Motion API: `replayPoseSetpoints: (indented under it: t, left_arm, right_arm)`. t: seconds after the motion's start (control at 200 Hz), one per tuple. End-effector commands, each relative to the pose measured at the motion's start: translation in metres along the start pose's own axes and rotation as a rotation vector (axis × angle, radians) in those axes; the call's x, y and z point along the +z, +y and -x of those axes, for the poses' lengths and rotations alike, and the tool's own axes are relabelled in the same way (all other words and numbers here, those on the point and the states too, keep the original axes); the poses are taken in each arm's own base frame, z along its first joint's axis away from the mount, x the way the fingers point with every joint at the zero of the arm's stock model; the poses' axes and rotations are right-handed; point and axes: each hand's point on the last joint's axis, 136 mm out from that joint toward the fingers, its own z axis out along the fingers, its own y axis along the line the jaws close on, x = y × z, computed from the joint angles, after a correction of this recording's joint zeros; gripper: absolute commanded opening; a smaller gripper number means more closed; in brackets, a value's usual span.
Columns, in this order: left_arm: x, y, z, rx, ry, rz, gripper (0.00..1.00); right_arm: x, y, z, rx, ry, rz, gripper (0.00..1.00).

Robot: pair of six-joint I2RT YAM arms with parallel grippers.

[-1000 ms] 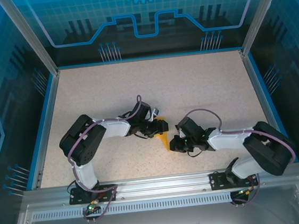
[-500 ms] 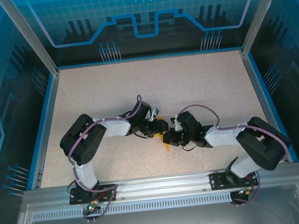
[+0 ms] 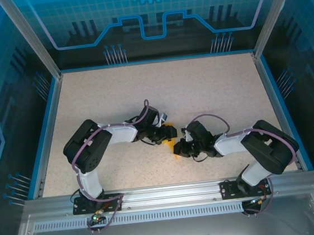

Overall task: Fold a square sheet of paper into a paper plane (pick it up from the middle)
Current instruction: Fold the wing for the fifth time at the center of the table.

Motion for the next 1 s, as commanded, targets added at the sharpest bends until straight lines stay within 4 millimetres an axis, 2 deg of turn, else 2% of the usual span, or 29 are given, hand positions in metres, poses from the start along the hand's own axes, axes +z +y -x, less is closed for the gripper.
replayPoseSetpoints:
  t: [0.0, 0.145, 0.29, 0.43, 0.62, 0.765, 0.995]
  left_arm:
    - [0.009, 0.021, -0.009, -0.029, 0.042, 0.063, 0.53]
    - [0.009, 0.021, -0.009, -0.031, 0.043, 0.066, 0.53]
    - [0.009, 0.021, -0.009, -0.031, 0.044, 0.065, 0.53]
    - [0.01, 0.022, -0.009, -0.033, 0.046, 0.067, 0.53]
    - [0.011, 0.022, -0.009, -0.036, 0.05, 0.066, 0.53]
    - [0.011, 0.02, -0.008, -0.036, 0.051, 0.064, 0.53]
    - [0.009, 0.022, -0.01, -0.03, 0.054, 0.073, 0.53]
  right_arm:
    - [-0.004, -0.038, -0.024, 0.071, 0.061, -0.115, 0.09]
    - [-0.009, -0.019, -0.021, 0.036, 0.069, -0.066, 0.09]
    - [-0.019, -0.009, -0.021, 0.01, 0.056, -0.05, 0.1]
    - [-0.028, 0.012, -0.011, -0.039, 0.016, -0.002, 0.11]
    - [-0.018, 0.034, -0.004, -0.05, 0.035, 0.062, 0.12]
    - [-0.004, 0.028, -0.007, -0.029, 0.071, 0.045, 0.12]
    - [-0.007, -0.013, -0.021, 0.01, 0.078, -0.084, 0.12]
